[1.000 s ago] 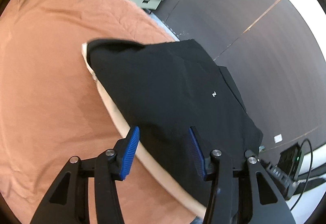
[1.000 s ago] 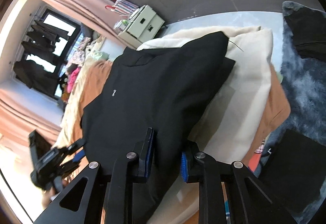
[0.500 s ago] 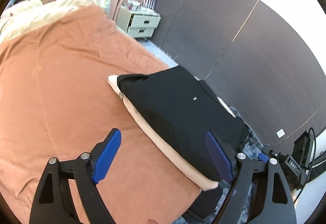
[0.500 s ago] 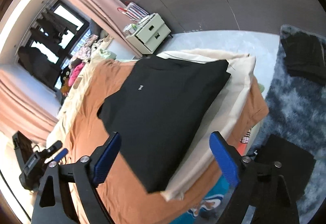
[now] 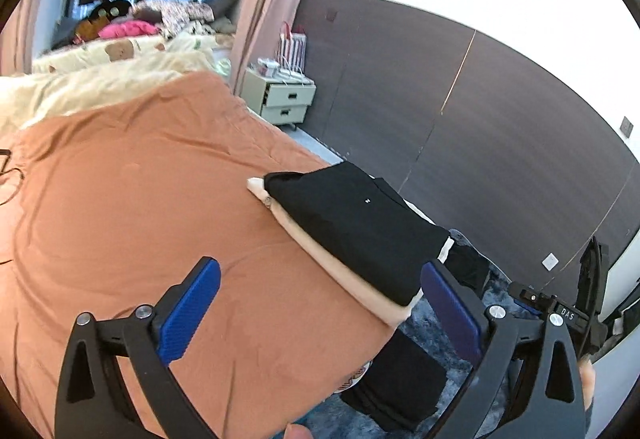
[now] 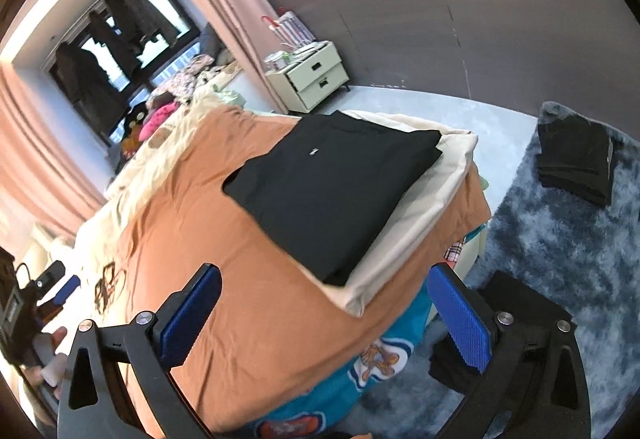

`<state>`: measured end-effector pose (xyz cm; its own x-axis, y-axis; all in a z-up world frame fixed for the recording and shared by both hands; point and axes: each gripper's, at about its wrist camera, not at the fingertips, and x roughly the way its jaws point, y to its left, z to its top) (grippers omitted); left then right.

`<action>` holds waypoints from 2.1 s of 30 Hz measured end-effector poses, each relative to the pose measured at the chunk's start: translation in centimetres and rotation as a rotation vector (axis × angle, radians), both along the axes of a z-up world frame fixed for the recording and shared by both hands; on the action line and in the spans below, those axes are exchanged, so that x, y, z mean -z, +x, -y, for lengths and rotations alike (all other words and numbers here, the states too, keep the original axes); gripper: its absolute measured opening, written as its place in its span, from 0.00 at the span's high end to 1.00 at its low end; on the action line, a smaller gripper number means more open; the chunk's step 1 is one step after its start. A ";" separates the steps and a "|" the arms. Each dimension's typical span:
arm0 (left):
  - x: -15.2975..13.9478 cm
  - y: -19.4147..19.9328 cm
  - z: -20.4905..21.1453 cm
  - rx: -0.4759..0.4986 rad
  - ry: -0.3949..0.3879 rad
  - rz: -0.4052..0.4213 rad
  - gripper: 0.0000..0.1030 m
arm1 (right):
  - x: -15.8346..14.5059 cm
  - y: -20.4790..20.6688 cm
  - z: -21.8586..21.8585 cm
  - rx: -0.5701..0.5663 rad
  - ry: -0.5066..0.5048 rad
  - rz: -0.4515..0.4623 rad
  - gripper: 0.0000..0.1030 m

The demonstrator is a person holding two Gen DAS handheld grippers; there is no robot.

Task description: Fold large clothes

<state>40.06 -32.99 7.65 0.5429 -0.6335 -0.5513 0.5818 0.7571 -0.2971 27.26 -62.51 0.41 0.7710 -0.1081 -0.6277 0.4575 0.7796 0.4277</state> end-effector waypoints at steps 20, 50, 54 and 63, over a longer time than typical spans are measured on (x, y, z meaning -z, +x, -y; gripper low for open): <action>-0.7 -13.5 -15.2 -0.218 -0.036 0.197 0.01 | -3.2 -7.0 -12.1 -0.192 -0.150 0.073 0.00; 5.8 -28.4 -25.3 -0.464 -0.006 0.243 0.01 | 0.0 -15.2 -24.3 -0.358 -0.297 0.091 0.00; 5.8 -29.6 -25.7 -0.492 -0.001 0.253 0.01 | 0.3 -15.6 -25.1 -0.383 -0.314 0.097 0.00; 5.7 -31.0 -26.2 -0.530 -0.003 0.278 0.01 | 0.6 -16.0 -25.8 -0.422 -0.311 0.100 0.00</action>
<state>9.05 -6.76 1.99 0.9088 -0.2384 -0.3423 0.1816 0.9649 -0.1900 11.22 -36.72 -0.21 0.8419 0.0547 -0.5368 0.0460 0.9840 0.1723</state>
